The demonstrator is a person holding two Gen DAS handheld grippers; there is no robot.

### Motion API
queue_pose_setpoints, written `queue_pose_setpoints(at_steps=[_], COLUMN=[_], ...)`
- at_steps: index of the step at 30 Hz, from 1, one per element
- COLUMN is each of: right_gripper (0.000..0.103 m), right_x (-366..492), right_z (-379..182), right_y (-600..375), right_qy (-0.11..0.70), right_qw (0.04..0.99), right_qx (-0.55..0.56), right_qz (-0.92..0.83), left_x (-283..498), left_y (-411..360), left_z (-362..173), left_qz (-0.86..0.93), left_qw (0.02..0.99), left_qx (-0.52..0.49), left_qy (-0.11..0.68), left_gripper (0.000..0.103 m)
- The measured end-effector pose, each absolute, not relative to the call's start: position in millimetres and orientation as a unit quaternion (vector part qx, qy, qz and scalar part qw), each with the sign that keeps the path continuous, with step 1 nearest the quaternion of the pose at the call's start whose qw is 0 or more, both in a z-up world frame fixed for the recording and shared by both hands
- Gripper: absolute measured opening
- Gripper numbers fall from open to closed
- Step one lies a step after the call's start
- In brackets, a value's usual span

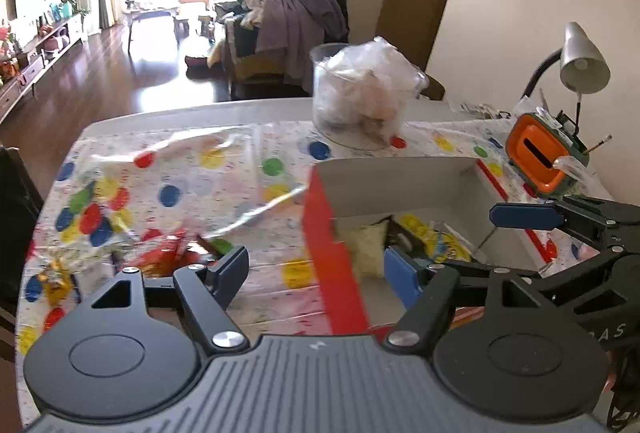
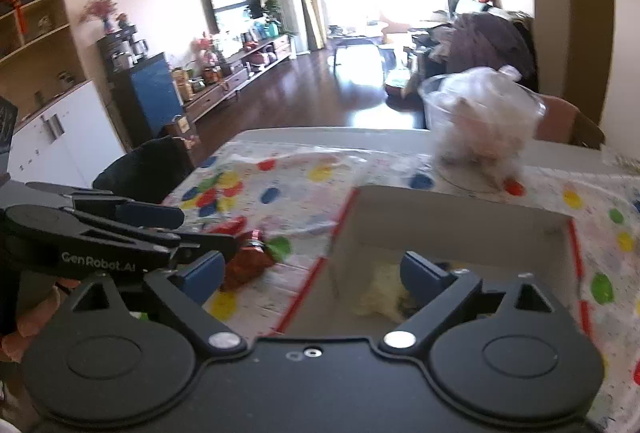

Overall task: Organize snacks
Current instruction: 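Move both open tools back to the snack pile, then grasp the yellow sesame packet with the left tool while the right tool grasps the red-brown wrapper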

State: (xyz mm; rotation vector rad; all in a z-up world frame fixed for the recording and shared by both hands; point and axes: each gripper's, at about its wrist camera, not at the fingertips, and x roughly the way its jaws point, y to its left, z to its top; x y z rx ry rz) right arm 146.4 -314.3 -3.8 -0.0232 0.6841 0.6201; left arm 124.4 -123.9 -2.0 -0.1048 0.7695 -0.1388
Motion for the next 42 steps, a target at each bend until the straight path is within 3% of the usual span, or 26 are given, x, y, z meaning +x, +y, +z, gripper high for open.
queue_pose_setpoints(at_steps=[9, 27, 42], right_gripper=[0.103, 0.103, 0.103], right_x=[136, 146, 199], right_z=[-6, -48, -95], right_y=[-259, -157, -116], right_qy=[0.319, 0.362, 0.432], right_qw=[0.892, 0.881, 0.873], right_qx=[0.006, -0.050, -0.068], right_qz=[0.321, 0.301, 0.215], left_x=[102, 104, 149], left_y=[-51, 87, 152], left_z=[-6, -50, -110], left_qz=[-0.051, -0.034, -0.026], left_qw=[0.931, 0.925, 0.906], left_qx=[-0.069, -0.044, -0.025], left_qy=[0.355, 0.375, 0.422], left_gripper=[0.086, 0.086, 0.086])
